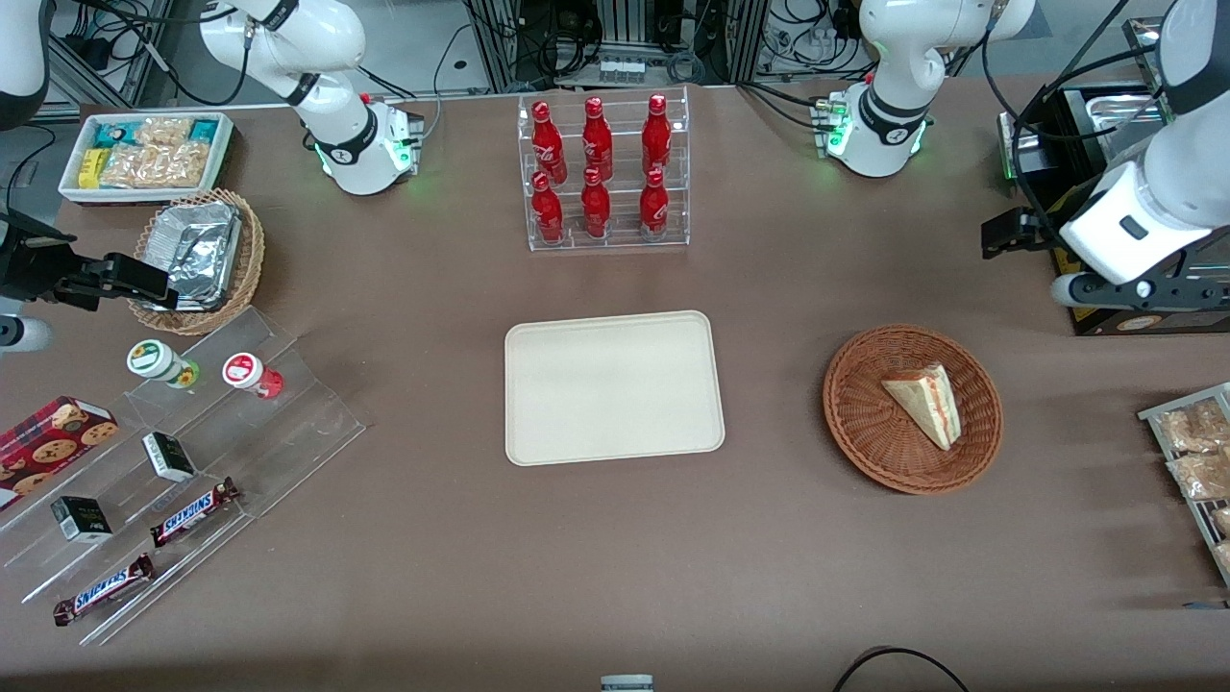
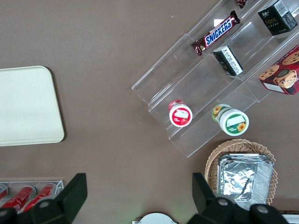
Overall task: Place sandwich from basket to tray
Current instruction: 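Move the left gripper over the sandwich in the woven basket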
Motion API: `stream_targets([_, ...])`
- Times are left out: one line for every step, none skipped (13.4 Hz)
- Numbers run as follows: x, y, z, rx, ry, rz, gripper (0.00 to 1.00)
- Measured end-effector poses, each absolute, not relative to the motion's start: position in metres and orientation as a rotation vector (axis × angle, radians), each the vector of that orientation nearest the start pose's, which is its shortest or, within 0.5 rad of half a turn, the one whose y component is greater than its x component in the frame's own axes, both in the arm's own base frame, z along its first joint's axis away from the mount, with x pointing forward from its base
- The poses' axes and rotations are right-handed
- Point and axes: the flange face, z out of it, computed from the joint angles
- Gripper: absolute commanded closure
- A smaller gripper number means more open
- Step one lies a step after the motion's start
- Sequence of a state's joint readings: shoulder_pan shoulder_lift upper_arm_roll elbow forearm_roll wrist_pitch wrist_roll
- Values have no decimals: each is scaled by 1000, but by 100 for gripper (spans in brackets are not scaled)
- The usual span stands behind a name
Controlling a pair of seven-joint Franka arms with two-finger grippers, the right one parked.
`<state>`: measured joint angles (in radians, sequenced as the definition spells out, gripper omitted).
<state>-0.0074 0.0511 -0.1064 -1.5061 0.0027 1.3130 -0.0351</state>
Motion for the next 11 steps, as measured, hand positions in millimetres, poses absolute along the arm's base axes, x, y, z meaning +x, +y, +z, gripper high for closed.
stream_targets([536,-59,611,-3102,122,373,0])
stream_targets([535,-59,614,-3102,121,367,0])
stream_targets([534,-59,615,-3102,121,364,0])
stream_targets([535,-58,615,-3102,119,365,0])
stream_targets([535,-57,613,-3103,119,366,0])
stream_targets([537,-56,610,-3104,119,365,0])
stream_targets([538,-55,603,-3103,118,371,0])
stream_targets([540,-54,593,-3102,118,381,0])
stream_targets([542,-54,580,-3100,117,394,0])
stream_targets([544,-54,565,-3099,116,400,0])
stream_targets([546,-53,548,-3100,112,402,0])
